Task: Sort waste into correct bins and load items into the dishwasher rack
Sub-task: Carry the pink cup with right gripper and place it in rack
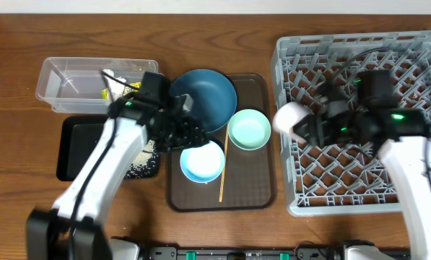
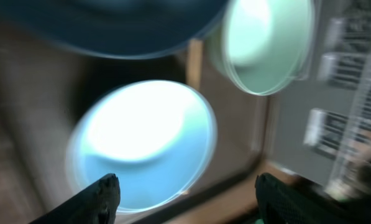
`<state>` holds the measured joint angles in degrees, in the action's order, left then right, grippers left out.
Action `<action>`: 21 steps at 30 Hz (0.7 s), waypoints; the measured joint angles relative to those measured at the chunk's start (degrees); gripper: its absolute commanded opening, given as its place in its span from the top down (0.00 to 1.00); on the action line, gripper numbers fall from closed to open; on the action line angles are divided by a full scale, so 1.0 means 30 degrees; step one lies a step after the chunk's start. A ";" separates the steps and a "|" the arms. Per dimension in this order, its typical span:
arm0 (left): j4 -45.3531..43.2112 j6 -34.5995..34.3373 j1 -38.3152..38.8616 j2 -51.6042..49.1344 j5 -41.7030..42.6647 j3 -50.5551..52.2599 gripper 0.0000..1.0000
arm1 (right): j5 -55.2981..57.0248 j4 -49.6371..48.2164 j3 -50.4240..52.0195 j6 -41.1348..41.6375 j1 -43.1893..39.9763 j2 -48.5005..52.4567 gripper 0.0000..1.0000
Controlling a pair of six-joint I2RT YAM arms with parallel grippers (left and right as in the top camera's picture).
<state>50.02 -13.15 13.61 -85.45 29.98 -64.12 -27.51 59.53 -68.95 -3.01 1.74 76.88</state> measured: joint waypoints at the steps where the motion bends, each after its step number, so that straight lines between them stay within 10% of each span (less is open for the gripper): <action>1: 0.0204 0.0073 0.0000 0.0707 -0.1100 0.0000 0.27 | 0.1115 0.0663 -0.0765 0.0437 -0.0634 -0.0291 0.85; 3: 0.0342 0.0219 0.0000 0.1617 -0.2557 0.0000 0.27 | 0.2317 0.1180 -0.1515 0.0838 -0.1377 -0.0525 0.99; 21: 0.0386 0.0459 0.0000 0.2849 -0.5705 0.0000 0.27 | 0.8947 0.3876 -0.2783 0.3621 -1.1220 0.0874 0.99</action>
<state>51.18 -11.77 13.61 -76.90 12.86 -64.12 -0.67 71.16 -77.30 7.86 -31.92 79.50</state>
